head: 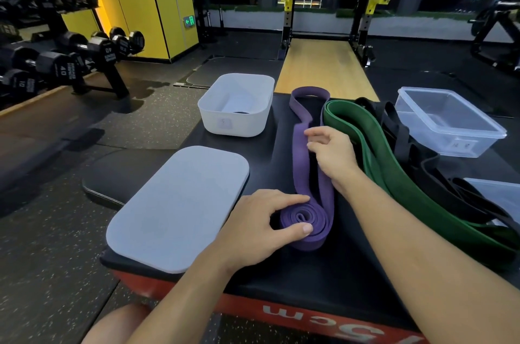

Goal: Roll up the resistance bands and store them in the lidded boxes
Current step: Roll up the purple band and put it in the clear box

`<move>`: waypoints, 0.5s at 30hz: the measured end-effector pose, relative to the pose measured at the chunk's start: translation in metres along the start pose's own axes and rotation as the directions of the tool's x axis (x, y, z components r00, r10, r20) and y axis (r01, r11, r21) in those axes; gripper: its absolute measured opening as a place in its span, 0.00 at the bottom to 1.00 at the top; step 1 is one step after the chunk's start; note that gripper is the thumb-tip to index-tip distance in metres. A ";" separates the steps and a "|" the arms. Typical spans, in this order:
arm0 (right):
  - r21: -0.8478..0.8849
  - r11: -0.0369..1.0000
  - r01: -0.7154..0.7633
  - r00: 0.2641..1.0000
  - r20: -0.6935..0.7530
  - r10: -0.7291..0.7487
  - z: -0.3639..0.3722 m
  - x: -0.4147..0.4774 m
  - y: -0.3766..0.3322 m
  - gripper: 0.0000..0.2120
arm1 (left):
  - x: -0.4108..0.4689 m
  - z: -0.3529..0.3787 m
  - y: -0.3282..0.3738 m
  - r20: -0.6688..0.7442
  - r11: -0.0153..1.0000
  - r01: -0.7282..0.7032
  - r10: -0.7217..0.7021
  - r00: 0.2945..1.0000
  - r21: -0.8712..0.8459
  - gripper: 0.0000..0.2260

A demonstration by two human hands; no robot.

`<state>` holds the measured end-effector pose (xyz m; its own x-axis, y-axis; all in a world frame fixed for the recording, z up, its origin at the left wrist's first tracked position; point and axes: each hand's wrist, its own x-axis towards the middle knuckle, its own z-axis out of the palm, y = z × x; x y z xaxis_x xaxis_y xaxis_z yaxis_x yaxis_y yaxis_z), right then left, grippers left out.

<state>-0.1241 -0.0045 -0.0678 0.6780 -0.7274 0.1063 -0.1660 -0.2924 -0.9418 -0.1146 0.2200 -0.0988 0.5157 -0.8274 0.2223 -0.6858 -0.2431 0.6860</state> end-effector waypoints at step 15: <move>-0.611 0.758 0.228 0.973 0.132 -0.186 0.006 -0.013 -0.002 0.22 | 0.001 0.000 -0.002 0.006 1.000 0.001 -0.001 1.000 0.004 0.23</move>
<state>-0.1286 0.0096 -0.0692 0.7858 -0.5713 0.2369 -0.4085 -0.7670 -0.4948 -0.1130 0.2189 -0.0999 0.5131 -0.8304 0.2174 -0.6874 -0.2458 0.6834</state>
